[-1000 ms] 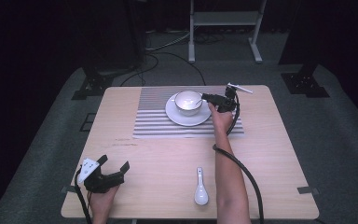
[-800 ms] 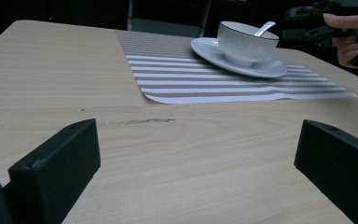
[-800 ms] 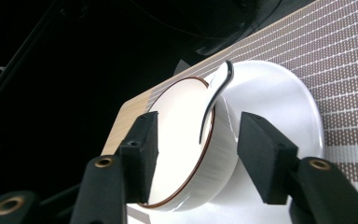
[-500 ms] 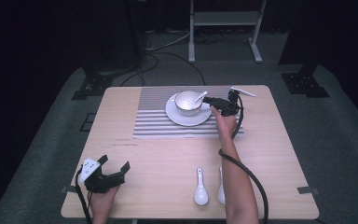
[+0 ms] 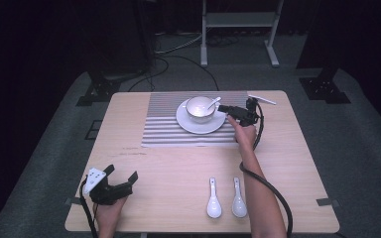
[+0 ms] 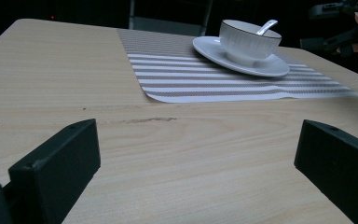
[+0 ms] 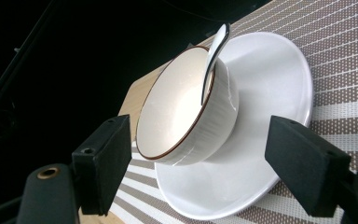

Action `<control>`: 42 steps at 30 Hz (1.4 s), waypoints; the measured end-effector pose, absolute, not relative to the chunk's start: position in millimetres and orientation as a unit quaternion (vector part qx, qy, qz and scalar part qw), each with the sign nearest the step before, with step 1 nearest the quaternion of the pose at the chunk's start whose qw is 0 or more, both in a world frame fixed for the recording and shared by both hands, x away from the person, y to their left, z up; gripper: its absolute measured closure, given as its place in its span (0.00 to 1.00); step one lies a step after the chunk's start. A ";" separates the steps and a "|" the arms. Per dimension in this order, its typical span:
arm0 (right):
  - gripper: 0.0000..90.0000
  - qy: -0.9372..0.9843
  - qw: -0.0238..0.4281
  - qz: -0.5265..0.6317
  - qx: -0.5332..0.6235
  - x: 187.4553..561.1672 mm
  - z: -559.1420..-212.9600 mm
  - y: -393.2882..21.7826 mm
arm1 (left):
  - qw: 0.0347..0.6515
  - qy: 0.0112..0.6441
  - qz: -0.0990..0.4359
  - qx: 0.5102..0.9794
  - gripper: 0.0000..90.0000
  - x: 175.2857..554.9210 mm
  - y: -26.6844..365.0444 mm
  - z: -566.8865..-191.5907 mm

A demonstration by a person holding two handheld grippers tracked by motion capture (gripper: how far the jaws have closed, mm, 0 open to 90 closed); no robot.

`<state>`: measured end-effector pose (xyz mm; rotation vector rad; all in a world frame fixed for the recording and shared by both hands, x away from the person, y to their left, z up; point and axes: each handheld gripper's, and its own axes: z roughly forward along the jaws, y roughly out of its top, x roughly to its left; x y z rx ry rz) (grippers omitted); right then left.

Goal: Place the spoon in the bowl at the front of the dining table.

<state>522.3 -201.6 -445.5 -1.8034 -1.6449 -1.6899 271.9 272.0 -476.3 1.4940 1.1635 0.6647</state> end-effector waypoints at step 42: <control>0.20 -0.603 0.109 -0.562 -0.556 474.2 -454.5 -217.4 | 0.529 0.486 0.286 0.634 0.00 271.2 268.7 -476.4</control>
